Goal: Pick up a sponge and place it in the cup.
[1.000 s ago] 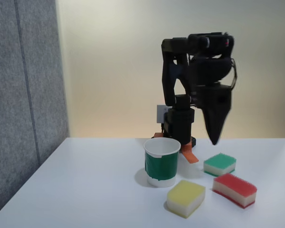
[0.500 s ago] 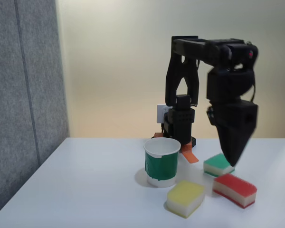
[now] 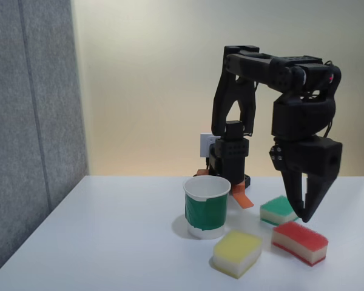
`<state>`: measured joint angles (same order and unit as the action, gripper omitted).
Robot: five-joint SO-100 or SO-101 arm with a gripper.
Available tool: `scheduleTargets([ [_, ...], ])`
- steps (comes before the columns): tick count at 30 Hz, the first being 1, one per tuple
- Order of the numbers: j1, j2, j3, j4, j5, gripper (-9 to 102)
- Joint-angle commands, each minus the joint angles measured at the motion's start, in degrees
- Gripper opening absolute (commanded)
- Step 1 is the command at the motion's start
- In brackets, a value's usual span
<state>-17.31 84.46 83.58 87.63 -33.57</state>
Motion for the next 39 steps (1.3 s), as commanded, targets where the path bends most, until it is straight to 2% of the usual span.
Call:
scheduleTargets([
  [1,-3.16,3.16,1.14,0.18,-4.13,0],
  [10,-7.56,8.96,7.12,-4.13,-20.21,0],
  [17,-6.68,11.6,4.48,-2.2,-32.34,0],
  [39,1.23,8.09,8.35,-3.69,-47.72,0],
])
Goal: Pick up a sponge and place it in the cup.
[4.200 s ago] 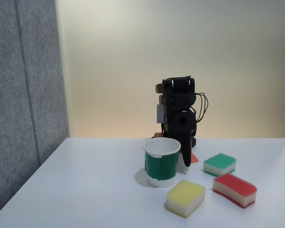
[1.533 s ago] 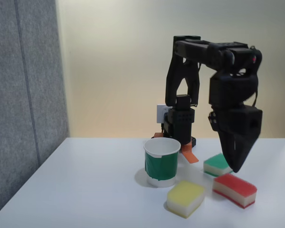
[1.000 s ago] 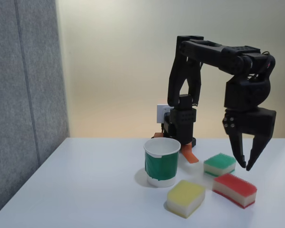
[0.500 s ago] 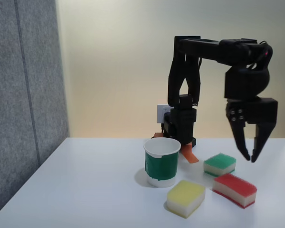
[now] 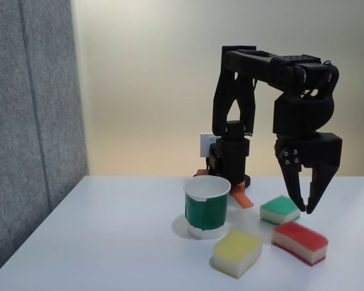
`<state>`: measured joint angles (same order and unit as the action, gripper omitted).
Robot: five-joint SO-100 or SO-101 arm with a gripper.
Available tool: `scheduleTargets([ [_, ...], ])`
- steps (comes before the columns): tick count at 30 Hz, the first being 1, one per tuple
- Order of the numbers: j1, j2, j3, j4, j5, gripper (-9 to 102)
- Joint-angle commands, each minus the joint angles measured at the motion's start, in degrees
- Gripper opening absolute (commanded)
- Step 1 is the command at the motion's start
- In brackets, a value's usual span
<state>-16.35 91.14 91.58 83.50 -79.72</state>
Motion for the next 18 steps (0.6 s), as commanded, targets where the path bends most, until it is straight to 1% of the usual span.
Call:
scheduleTargets([
  [1,0.26,1.49,0.53,0.26,-1.93,0],
  [6,-0.26,3.69,4.22,-4.22,-3.43,3],
  [9,-0.7,4.22,5.62,-5.01,-3.25,7],
  [14,-1.05,2.2,3.69,-4.13,-6.33,13],
  [18,-1.41,-1.49,-2.29,-0.44,-8.35,18],
])
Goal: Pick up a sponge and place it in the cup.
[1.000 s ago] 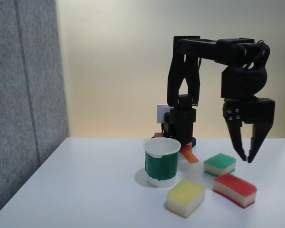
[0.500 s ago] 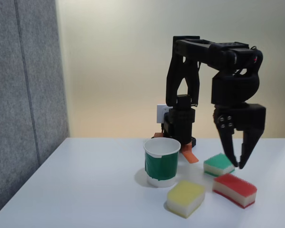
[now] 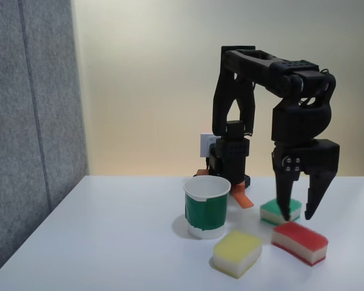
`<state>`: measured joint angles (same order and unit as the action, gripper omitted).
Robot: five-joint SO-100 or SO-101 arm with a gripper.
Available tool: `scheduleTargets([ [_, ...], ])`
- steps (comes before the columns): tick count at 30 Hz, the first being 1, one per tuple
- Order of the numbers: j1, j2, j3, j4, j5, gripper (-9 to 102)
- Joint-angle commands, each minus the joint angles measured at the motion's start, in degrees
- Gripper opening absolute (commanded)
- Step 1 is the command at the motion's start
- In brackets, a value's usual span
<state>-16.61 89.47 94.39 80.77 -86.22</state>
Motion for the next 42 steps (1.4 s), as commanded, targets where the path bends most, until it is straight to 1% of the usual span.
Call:
scheduleTargets([
  [1,-1.49,-1.05,-7.38,3.87,-2.02,21],
  [5,-1.85,-8.79,-17.84,8.96,-5.19,27],
  [10,-2.46,-23.03,-37.27,19.34,-9.14,30],
  [14,-2.46,-25.22,-40.69,18.72,-9.14,31],
  [18,-2.37,-21.01,-37.35,16.52,-7.12,31],
  [23,-3.16,-11.51,-22.32,8.35,-4.13,31],
  [27,-3.87,-5.8,-13.36,3.87,-2.46,30],
  [30,-3.96,-5.62,-12.3,3.69,-2.81,30],
  [34,-3.87,-3.96,-8.17,-0.44,-2.72,30],
  [42,-3.87,-5.54,-6.94,-3.16,-3.87,30],
])
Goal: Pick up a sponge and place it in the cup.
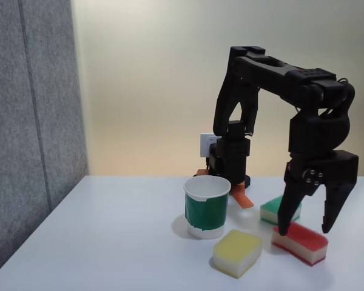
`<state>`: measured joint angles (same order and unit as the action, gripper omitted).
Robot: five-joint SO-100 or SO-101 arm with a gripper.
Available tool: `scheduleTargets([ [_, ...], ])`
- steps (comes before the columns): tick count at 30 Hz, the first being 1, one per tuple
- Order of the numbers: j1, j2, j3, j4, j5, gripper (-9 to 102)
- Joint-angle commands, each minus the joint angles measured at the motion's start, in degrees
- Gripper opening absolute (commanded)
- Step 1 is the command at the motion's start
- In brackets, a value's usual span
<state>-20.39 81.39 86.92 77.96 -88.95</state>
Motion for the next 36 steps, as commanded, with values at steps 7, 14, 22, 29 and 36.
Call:
scheduleTargets([
  [7,0.18,0.53,1.32,-4.39,-2.2,29],
  [14,1.23,-0.53,5.98,-10.46,-2.99,29],
  [22,2.37,4.75,14.5,-13.27,-3.08,26],
  [29,1.93,9.49,20.04,-15.12,-1.05,25],
  [36,1.05,12.92,23.99,-15.82,0.88,19],
])
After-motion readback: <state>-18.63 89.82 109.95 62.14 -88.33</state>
